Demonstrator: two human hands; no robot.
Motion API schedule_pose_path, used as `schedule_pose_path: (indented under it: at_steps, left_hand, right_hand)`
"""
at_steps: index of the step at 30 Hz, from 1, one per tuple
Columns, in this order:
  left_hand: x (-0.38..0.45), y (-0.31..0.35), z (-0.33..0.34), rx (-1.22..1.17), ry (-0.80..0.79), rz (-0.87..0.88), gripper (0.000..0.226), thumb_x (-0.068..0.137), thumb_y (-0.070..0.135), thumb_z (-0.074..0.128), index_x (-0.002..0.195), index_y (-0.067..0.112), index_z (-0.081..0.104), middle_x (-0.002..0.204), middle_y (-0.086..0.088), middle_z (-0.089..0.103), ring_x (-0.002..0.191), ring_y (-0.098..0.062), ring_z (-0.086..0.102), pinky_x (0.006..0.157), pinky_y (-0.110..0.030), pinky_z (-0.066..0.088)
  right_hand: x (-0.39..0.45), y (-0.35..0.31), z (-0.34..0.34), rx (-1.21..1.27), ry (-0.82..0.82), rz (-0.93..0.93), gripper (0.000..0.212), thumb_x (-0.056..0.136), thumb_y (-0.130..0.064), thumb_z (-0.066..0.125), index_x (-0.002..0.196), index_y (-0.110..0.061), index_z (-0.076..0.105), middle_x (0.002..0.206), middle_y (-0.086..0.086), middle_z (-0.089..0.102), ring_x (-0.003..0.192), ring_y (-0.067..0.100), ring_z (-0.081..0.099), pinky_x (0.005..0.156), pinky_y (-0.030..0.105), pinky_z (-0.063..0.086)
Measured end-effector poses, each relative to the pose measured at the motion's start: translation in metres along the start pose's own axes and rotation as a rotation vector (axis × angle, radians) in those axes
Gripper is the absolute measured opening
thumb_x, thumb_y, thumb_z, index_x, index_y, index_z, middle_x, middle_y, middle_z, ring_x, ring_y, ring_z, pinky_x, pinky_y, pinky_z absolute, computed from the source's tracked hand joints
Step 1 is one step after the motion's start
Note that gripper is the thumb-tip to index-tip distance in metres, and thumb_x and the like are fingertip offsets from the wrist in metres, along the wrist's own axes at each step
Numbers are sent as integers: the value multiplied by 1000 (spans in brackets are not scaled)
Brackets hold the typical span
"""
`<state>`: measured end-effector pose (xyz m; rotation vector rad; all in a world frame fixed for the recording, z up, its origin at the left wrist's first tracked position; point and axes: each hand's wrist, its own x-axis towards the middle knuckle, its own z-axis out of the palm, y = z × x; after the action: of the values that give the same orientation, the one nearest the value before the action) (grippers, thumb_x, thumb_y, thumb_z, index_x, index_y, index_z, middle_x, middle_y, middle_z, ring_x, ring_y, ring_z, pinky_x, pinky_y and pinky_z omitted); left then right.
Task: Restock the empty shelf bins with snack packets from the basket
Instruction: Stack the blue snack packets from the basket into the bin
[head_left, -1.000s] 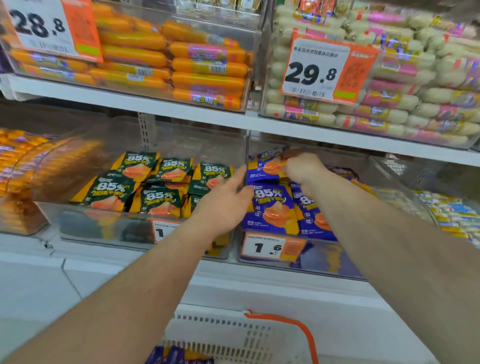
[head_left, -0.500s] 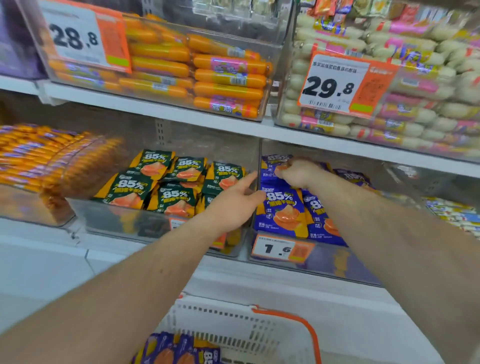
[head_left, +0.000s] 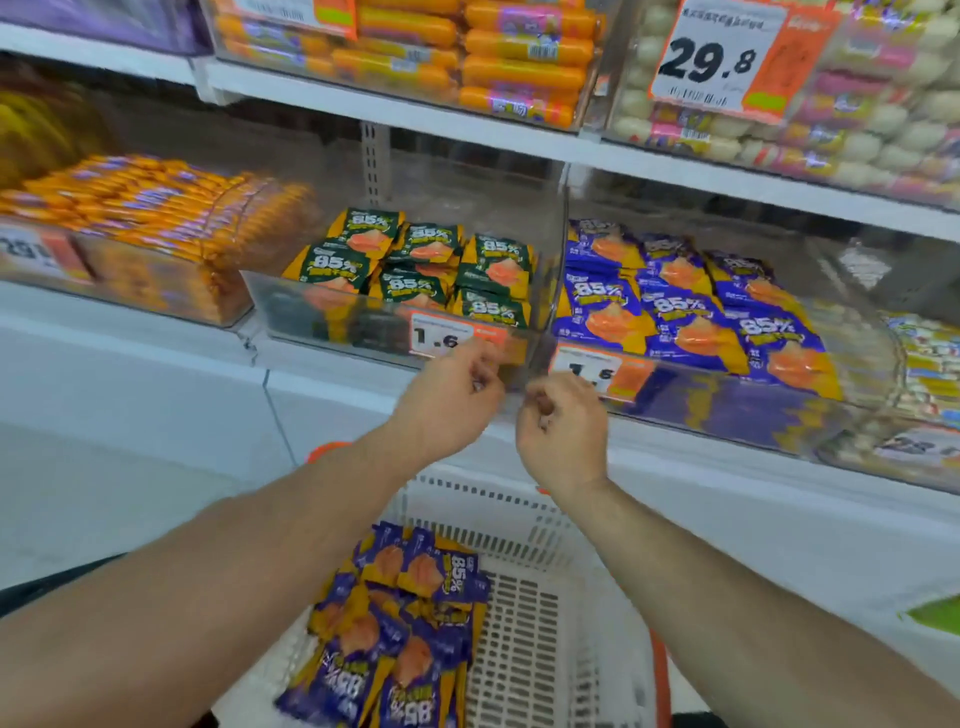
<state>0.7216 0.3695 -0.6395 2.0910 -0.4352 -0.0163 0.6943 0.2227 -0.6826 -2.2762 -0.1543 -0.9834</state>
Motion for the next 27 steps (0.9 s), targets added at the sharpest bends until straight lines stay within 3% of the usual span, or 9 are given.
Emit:
schedule_pose_path:
  at_steps: [4, 6, 9, 11, 13, 16, 19, 21, 27]
  left_hand:
    - [-23, -45, 4, 38, -195, -170, 19, 96, 17, 53, 111, 28, 53, 96, 4, 58, 67, -19, 57, 61, -32, 51]
    - [-26, -62, 2, 91, -267, -200, 19, 97, 21, 52, 115, 28, 54, 102, 3, 59, 76, -17, 61, 62, -24, 49]
    - [-20, -81, 2, 126, -360, -277, 22, 99, 25, 51, 120, 27, 55, 110, 4, 59, 87, -15, 61, 65, -19, 45]
    - [-15, -90, 5, 148, -407, -298, 27, 99, 26, 51, 126, 23, 55, 114, 3, 57, 93, -15, 60, 69, -20, 44]
    - [-10, -99, 8, 141, -422, -312, 29, 98, 25, 52, 127, 21, 55, 115, 4, 57, 95, -15, 59, 66, -17, 43]
    - [-2, -114, 15, 112, -399, -372, 28, 97, 23, 54, 125, 21, 56, 112, 6, 57, 97, -13, 57, 64, -14, 40]
    - [2, -123, 25, 110, -385, -408, 26, 96, 22, 55, 122, 22, 57, 109, 7, 58, 95, -12, 56, 70, -18, 41]
    - [4, -124, 32, 121, -395, -421, 25, 96, 22, 54, 121, 24, 58, 106, 10, 56, 92, -11, 55, 70, -17, 41]
    - [8, -123, 42, 120, -421, -440, 24, 95, 21, 53, 118, 26, 59, 104, 12, 56, 82, 0, 54, 57, -11, 38]
  right_hand:
    - [-64, 17, 42, -40, -449, 506, 15, 82, -6, 56, 88, -8, 70, 90, 7, 68, 85, 25, 61, 69, 24, 41]
    - [-90, 29, 59, -93, -679, 664, 15, 89, -12, 53, 88, -13, 68, 91, 5, 68, 88, 24, 62, 77, 30, 50]
    - [-124, 42, 80, -127, -930, 854, 12, 90, -11, 48, 86, -10, 59, 88, 13, 65, 80, 28, 60, 65, 29, 46]
    - [-149, 54, 96, -156, -1031, 935, 6, 87, -12, 51, 83, -15, 54, 82, 9, 61, 70, 22, 56, 56, 29, 39]
    - [-171, 68, 116, -194, -1133, 881, 2, 82, -21, 56, 82, -20, 55, 80, 2, 60, 72, 22, 58, 57, 31, 44]
    - [-201, 84, 149, -373, -1274, 672, 38, 79, -30, 67, 113, -18, 55, 113, 5, 55, 107, 29, 58, 77, 36, 51]
    - [-218, 84, 168, -438, -1325, 537, 89, 78, -43, 73, 149, -17, 25, 153, 7, 28, 140, 31, 30, 109, 49, 35]
    - [-225, 88, 178, -439, -1359, 527, 104, 77, -49, 74, 154, -18, 11, 160, 6, 15, 145, 30, 19, 113, 50, 26]
    - [-234, 91, 167, -585, -1334, 353, 66, 91, -35, 60, 148, -19, 29, 147, 8, 38, 132, 32, 40, 110, 49, 29]
